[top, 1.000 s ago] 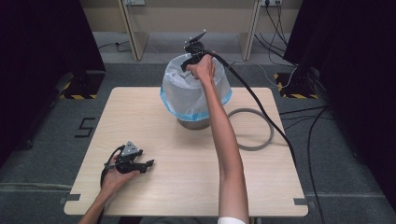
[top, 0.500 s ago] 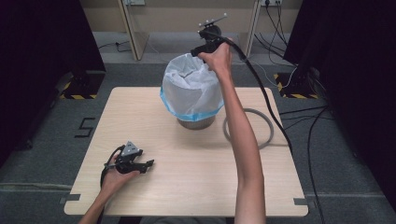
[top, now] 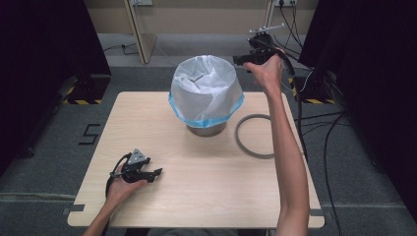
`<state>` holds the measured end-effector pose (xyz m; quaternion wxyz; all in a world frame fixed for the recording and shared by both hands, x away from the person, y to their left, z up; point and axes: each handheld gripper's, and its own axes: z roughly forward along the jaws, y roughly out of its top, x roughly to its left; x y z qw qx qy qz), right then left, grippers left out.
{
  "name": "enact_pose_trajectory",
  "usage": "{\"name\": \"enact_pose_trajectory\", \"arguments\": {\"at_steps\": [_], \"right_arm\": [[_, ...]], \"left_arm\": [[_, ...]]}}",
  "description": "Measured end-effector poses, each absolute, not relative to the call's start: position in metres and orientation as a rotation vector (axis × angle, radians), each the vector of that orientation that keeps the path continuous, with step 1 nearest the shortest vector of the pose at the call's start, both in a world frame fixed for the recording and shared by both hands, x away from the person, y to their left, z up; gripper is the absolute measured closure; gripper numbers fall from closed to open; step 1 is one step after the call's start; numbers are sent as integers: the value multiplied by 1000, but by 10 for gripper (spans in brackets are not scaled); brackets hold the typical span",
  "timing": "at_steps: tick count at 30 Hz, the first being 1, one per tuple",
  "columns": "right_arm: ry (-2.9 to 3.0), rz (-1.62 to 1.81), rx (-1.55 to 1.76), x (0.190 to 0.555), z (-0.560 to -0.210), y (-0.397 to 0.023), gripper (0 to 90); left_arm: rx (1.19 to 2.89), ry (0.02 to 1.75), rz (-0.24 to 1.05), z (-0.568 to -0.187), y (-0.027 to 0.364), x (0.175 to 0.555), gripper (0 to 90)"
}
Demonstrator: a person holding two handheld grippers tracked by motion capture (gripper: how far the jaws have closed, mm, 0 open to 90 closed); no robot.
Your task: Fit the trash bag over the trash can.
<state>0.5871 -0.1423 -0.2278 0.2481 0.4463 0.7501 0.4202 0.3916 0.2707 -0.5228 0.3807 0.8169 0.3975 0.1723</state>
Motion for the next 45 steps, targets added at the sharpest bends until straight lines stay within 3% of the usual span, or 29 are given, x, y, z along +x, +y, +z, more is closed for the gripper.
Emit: {"name": "enact_pose_trajectory", "arguments": {"at_steps": [15, 45], "right_arm": [[2018, 1108, 1322, 567, -297, -212, 299], [1994, 1001, 1429, 534, -411, -258, 299]], "left_arm": [[2085, 1013, 439, -523, 270, 392, 284], [2087, 1011, 439, -523, 270, 392, 280]]}}
